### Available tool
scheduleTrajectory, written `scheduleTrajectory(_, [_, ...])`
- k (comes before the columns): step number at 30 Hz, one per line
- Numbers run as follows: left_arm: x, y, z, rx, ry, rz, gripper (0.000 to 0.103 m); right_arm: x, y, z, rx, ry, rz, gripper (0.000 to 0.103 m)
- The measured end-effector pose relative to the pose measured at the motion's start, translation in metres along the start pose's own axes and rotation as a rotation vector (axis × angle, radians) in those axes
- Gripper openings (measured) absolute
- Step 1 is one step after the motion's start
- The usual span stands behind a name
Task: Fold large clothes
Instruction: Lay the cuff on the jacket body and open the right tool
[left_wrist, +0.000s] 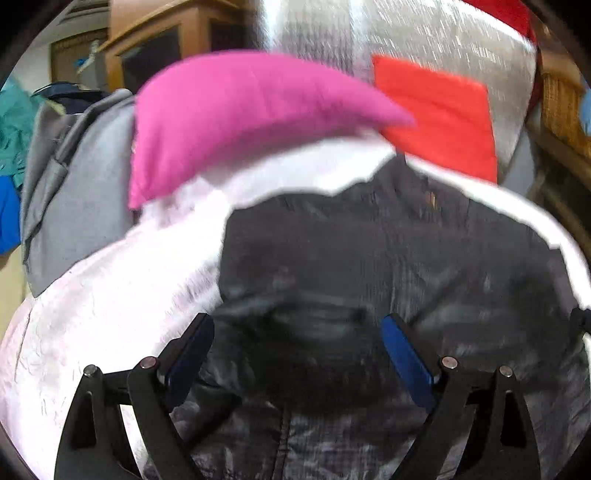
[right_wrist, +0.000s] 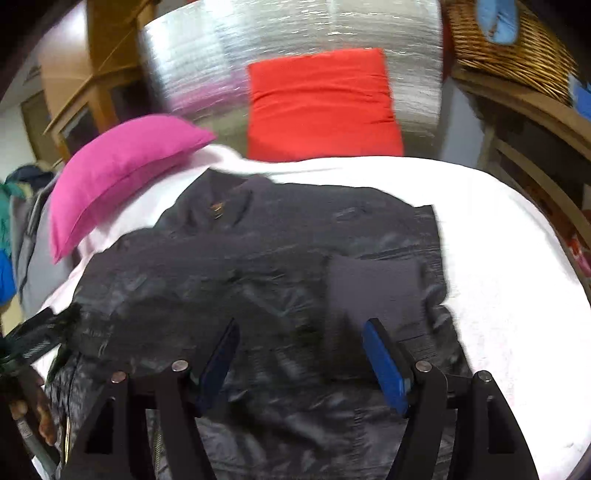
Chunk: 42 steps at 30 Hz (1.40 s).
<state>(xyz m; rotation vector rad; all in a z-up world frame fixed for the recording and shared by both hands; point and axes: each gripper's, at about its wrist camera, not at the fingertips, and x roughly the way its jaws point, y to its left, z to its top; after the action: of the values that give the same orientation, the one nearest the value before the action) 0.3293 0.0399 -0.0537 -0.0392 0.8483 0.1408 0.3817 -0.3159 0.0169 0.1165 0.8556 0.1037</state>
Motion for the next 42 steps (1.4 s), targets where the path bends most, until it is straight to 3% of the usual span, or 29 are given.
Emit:
scheduleTrajectory(5, [0.019,-0.022,-0.014,0.111,0.009,0.086,0.095,0.045,0.017,-0.023,-0.14,0.139,-0.126,0.073])
scheduleTrajectory(8, [0.022,-0.025,-0.011,0.129,0.027,0.085,0.095,0.045,0.022,-0.022,-0.163,0.14,-0.156,0.074])
scheduleTrajectory(11, [0.011,-0.015,0.0,0.091,0.019,0.061,0.095,0.033,0.016,-0.01,-0.118,0.142,-0.117,0.074])
scheduleTrajectory(14, [-0.004,0.001,0.003,0.061,-0.032,0.043,0.094,0.012,0.001,0.01,-0.038,0.07,-0.057,0.075])
scheduleTrajectory(17, [0.019,0.009,-0.001,0.049,0.046,0.046,0.095,0.012,-0.009,0.034,0.01,0.029,-0.069,0.076])
scheduleTrajectory(20, [0.038,0.021,-0.011,0.006,0.072,0.017,0.095,0.043,-0.021,0.046,0.06,0.082,-0.098,0.075])
scheduleTrajectory(21, [0.041,0.027,-0.012,-0.03,0.078,-0.013,0.095,0.062,-0.027,0.045,0.059,0.137,-0.134,0.075])
scheduleTrajectory(23, [0.046,0.036,-0.015,-0.088,0.102,-0.063,0.095,0.089,-0.035,0.039,0.078,0.195,-0.123,0.078])
scheduleTrajectory(27, [0.042,0.049,-0.014,-0.154,0.115,-0.116,0.095,0.082,-0.032,0.04,0.078,0.168,-0.136,0.078])
scheduleTrajectory(29, [0.025,0.064,-0.014,-0.21,0.06,-0.127,0.094,0.061,-0.029,0.04,0.073,0.12,-0.131,0.078])
scheduleTrajectory(32, [0.006,0.079,-0.016,-0.252,0.008,-0.111,0.094,0.026,-0.022,0.033,0.06,0.027,-0.095,0.079])
scheduleTrajectory(34, [0.009,0.081,-0.018,-0.24,0.031,-0.096,0.094,0.014,-0.014,0.025,0.046,0.014,-0.059,0.08])
scheduleTrajectory(36, [0.022,0.08,-0.02,-0.225,0.087,-0.029,0.094,0.012,-0.002,0.015,-0.005,0.03,-0.038,0.08])
scheduleTrajectory(38, [0.039,0.079,-0.027,-0.215,0.182,-0.024,0.094,0.021,0.013,0.003,-0.078,0.064,-0.083,0.08])
scheduleTrajectory(40, [0.038,0.082,-0.026,-0.247,0.174,-0.042,0.094,0.047,0.012,-0.008,-0.1,0.172,-0.118,0.08])
scheduleTrajectory(42, [0.028,0.088,-0.022,-0.263,0.146,-0.062,0.094,0.047,0.009,-0.009,-0.107,0.148,-0.117,0.08])
